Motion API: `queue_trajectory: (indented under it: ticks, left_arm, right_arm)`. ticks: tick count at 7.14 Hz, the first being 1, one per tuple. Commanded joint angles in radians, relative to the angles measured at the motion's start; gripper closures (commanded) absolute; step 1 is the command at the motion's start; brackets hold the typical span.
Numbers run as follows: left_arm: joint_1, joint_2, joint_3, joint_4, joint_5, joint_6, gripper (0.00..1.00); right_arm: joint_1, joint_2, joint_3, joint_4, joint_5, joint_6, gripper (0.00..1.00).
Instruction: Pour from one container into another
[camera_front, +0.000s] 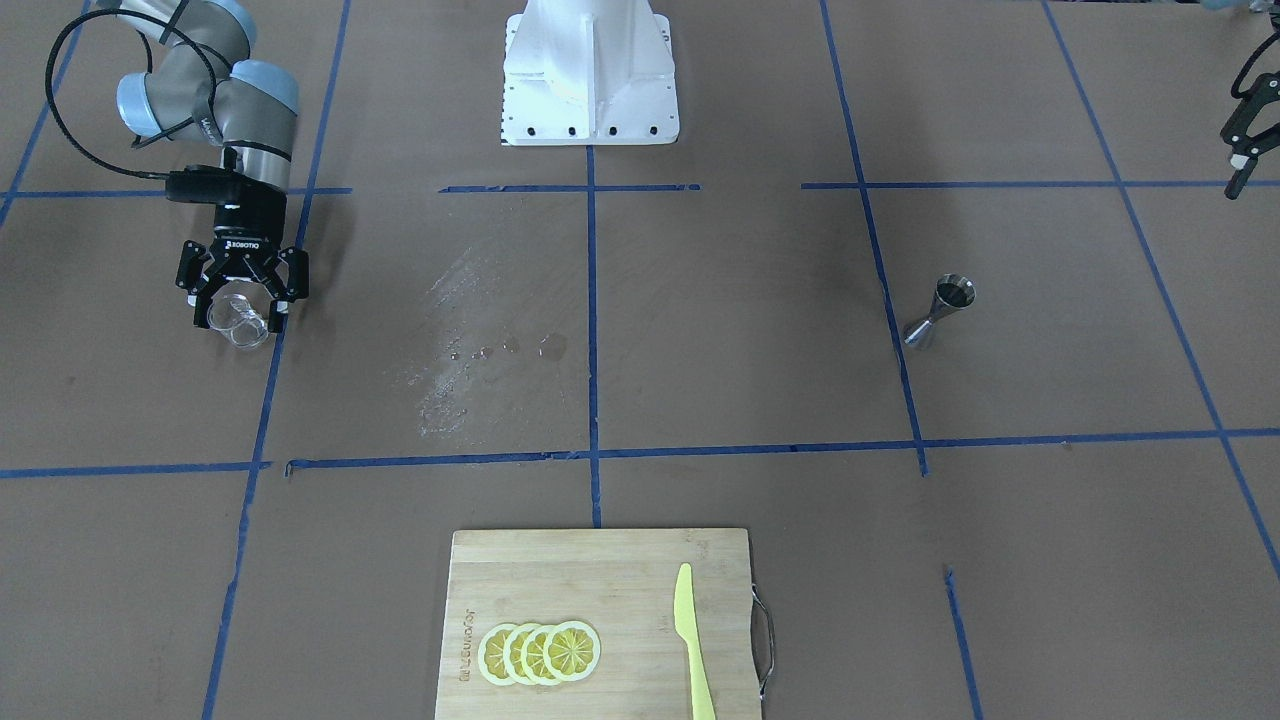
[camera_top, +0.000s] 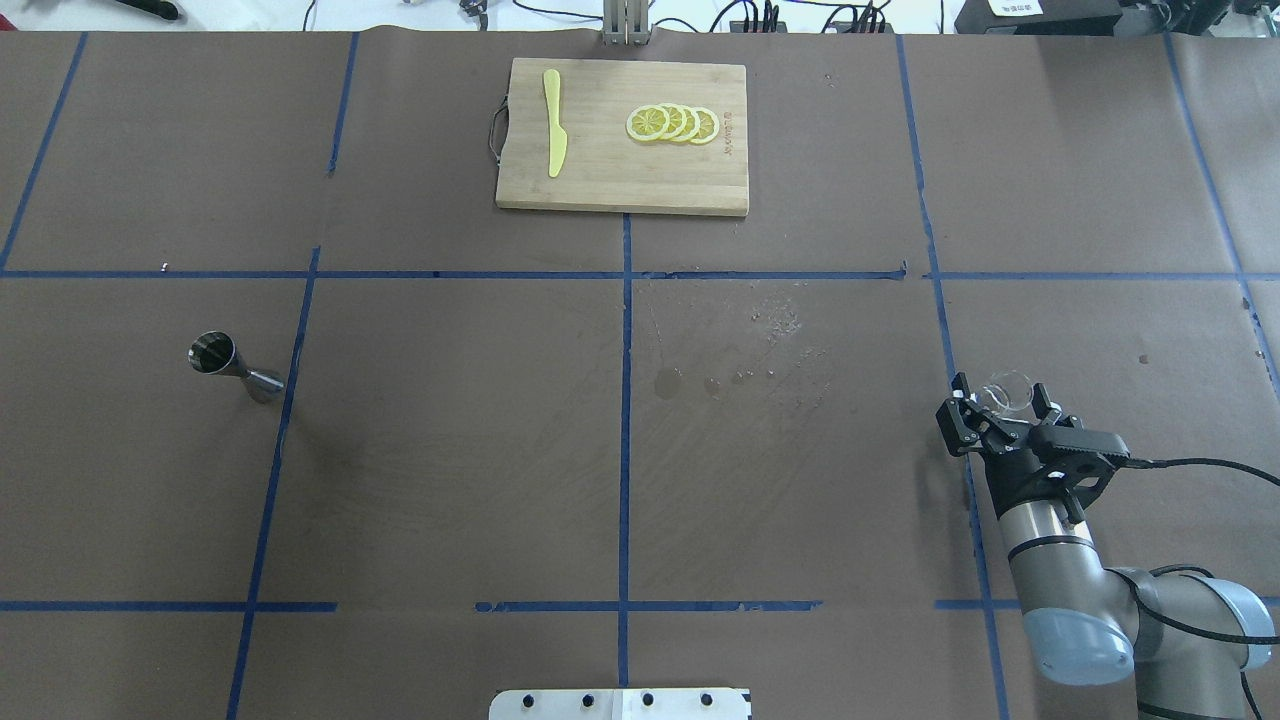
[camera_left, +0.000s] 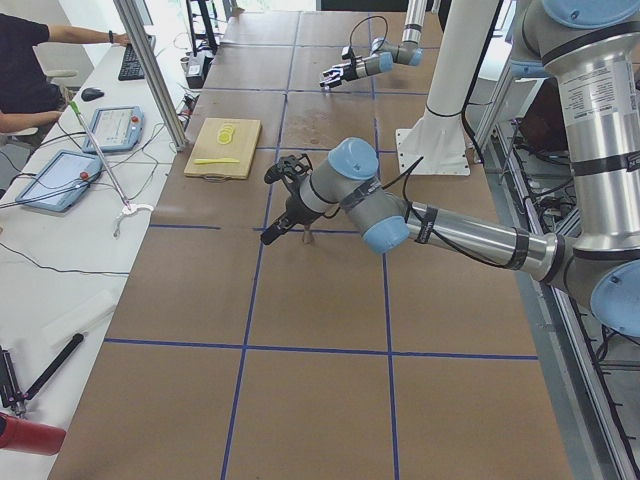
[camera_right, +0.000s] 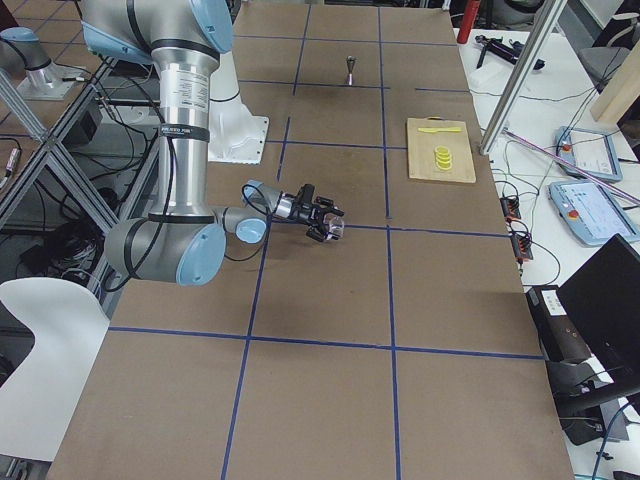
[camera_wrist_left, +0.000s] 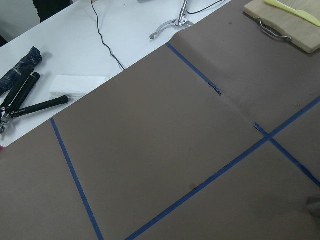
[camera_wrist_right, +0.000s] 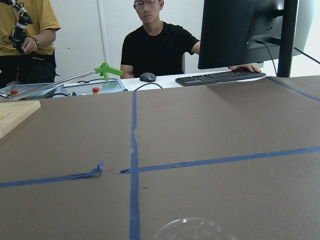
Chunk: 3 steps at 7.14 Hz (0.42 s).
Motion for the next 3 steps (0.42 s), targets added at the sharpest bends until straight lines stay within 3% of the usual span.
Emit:
queue_trajectory:
  ticks: [1,2,3]
  left_arm:
    - [-0.001,-0.030,0.024,-0.003,0.000,0.003,0.00]
    - [0.000,-0.035,0.030,-0.001,0.000,0.017,0.00]
    - [0.000,-0.044,0.041,-0.001,0.000,0.026,0.00]
  right_arm:
    - [-0.148,0.440,-0.644,0.014,0.237,-0.172,0.00]
    - [-0.143,0.572,-0.723,0.005,0.312,-0.172,0.00]
    - [-0.143,0.596,-0.726,-0.018,0.407,-0.211,0.00]
